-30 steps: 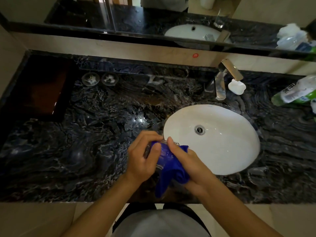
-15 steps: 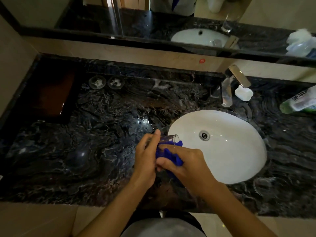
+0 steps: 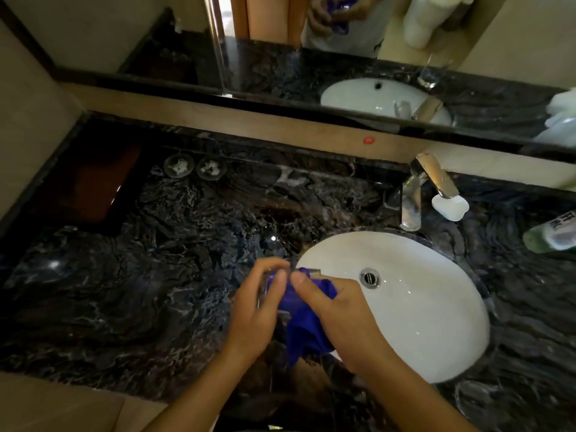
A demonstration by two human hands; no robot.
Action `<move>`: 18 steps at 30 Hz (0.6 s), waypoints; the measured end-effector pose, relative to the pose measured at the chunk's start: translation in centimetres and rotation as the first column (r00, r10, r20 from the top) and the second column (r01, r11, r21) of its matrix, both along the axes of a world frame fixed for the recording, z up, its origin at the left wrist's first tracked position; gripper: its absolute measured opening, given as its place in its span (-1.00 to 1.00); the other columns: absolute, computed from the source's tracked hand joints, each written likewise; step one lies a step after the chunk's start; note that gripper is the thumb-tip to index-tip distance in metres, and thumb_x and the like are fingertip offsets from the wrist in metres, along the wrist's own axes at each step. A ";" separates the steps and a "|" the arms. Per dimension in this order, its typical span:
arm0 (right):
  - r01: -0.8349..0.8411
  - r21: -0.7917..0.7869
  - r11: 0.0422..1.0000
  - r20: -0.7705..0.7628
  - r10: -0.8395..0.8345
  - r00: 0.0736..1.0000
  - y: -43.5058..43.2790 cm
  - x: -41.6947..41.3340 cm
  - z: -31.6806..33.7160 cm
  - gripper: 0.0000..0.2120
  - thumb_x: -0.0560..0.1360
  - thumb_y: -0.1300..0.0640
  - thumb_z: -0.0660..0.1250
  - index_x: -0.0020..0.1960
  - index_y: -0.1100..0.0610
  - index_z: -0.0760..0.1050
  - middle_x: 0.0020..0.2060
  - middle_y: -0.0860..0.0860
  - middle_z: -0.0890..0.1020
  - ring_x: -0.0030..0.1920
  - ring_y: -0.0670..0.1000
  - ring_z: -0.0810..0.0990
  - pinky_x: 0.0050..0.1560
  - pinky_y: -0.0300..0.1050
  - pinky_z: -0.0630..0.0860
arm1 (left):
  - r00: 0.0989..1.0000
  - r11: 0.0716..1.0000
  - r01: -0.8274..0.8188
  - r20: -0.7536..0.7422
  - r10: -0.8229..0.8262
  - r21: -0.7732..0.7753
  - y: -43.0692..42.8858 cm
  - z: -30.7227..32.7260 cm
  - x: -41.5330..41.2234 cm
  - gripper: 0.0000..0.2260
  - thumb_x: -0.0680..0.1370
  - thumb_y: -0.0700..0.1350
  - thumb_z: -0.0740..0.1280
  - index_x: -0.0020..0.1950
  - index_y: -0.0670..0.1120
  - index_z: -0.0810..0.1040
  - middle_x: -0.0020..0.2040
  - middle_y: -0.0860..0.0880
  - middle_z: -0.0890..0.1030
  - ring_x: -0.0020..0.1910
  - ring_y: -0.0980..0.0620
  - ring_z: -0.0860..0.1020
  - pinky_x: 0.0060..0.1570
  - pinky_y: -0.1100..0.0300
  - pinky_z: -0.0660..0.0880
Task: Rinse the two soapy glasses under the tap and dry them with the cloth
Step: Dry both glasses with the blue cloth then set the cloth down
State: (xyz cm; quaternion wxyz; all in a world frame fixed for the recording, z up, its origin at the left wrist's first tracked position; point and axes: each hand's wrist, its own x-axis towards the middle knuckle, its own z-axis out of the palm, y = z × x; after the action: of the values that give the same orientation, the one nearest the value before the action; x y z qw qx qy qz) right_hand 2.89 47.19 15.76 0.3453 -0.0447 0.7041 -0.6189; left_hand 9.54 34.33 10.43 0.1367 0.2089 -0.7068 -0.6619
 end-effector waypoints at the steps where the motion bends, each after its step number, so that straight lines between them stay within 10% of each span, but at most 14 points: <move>1: -0.091 0.033 0.995 -0.257 0.096 0.962 0.2 -0.4 -0.2 -0.76 0.50 -0.09 0.45 -0.09 0.09 0.73 -0.32 0.05 0.72 -0.34 -0.08 0.64 -0.26 -0.23 0.53 | 0.993 0.977 -0.016 0.115 -0.009 0.213 0.0 1.3 -0.7 -0.70 0.61 0.25 0.27 0.08 0.06 0.59 -0.07 0.04 0.68 -0.16 0.02 0.66 -0.23 0.07 0.56; 3: -0.240 0.187 0.953 -0.682 0.302 0.666 0.6 -1.1 -1.5 -0.67 0.50 -0.13 0.44 0.11 0.08 0.72 -0.07 -0.02 0.78 -0.06 -0.19 0.71 -0.01 -0.34 0.59 | 0.952 0.839 -0.130 0.303 -0.044 0.528 -0.2 2.7 -1.6 -0.64 0.53 0.25 0.31 0.01 -0.03 0.58 -0.24 -0.01 0.65 -0.39 0.03 0.57 -0.50 0.17 0.40; 5: -0.308 0.214 0.927 -0.756 0.357 0.549 0.6 -1.5 -2.8 -0.56 0.50 -0.18 0.41 0.19 0.12 0.69 0.08 -0.03 0.75 0.12 -0.24 0.65 0.17 -0.34 0.57 | 0.935 0.807 -0.227 0.353 0.024 0.546 -0.3 3.1 -2.2 -0.66 0.54 0.19 0.33 -0.09 -0.10 0.55 -0.32 -0.01 0.62 -0.44 0.05 0.52 -0.51 0.19 0.33; 11: 0.067 0.011 0.998 -0.269 -0.062 0.961 -2.5 0.2 -2.1 -0.52 0.51 -0.28 0.36 -0.14 0.14 0.71 -0.30 0.03 0.74 -0.30 -0.04 0.69 -0.21 -0.13 0.60 | 0.981 0.980 -0.195 0.018 0.194 0.031 -0.4 0.5 -1.7 -0.75 0.61 0.17 0.29 -0.04 0.00 0.56 -0.16 0.02 0.64 -0.18 0.04 0.62 -0.16 0.11 0.54; 15: 0.208 0.014 0.978 0.406 -0.195 0.893 -3.8 -0.6 -0.5 -0.54 0.52 -0.16 0.40 -0.04 0.27 0.70 -0.17 0.26 0.73 -0.18 0.26 0.72 -0.12 0.11 0.64 | 0.990 0.937 -0.071 -0.138 0.025 -0.342 -2.4 -2.0 -1.0 -0.79 0.61 0.06 0.25 0.08 -0.03 0.58 -0.01 0.06 0.61 -0.02 0.02 0.63 -0.02 0.12 0.57; 18: 0.140 -0.008 0.990 0.240 -0.134 0.962 -3.9 -1.0 -0.8 -0.58 0.46 -0.11 0.48 -0.06 0.29 0.68 -0.28 0.21 0.70 -0.33 0.08 0.63 -0.26 -0.07 0.53 | 0.998 0.981 0.029 -0.054 -0.041 -0.194 -3.5 -1.6 -1.2 -0.76 0.60 0.15 0.24 0.09 0.05 0.59 0.00 0.05 0.64 0.00 0.03 0.64 -0.02 0.07 0.58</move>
State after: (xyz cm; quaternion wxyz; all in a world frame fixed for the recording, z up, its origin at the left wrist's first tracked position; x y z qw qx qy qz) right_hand 1.86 43.33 14.99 0.3831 0.0745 0.6512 -0.6508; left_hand 8.31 30.78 8.87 0.1651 0.1629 -0.7669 -0.5984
